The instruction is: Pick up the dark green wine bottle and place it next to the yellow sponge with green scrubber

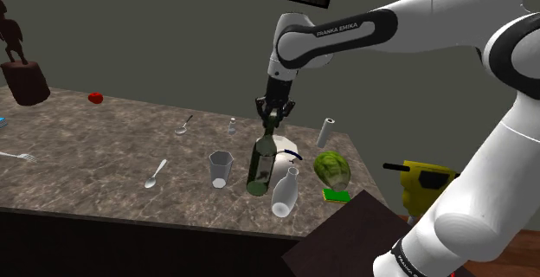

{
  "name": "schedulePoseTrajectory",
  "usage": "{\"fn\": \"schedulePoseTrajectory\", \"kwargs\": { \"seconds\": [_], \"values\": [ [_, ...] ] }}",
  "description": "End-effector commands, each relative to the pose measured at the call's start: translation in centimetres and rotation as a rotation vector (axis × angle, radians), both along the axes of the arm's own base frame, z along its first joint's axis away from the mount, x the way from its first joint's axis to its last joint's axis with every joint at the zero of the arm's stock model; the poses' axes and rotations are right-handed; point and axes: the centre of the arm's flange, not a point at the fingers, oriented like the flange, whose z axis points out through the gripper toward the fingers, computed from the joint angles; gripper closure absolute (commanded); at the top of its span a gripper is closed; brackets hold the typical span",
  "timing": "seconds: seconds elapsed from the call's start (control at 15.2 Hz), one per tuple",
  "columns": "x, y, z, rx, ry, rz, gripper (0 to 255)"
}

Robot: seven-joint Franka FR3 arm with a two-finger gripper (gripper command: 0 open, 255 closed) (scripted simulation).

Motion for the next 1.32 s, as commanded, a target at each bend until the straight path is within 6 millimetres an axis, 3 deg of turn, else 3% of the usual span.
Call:
{"fn": "schedulePoseTrajectory", "kwargs": {
  "seconds": [0.0,1.25],
  "values": [
    [-1.6,-1.9,0.9,0.000,0.000,0.001,255],
    [-16.6,-19.5,10.6,0.000,0.000,0.001,255]
  ]
}}
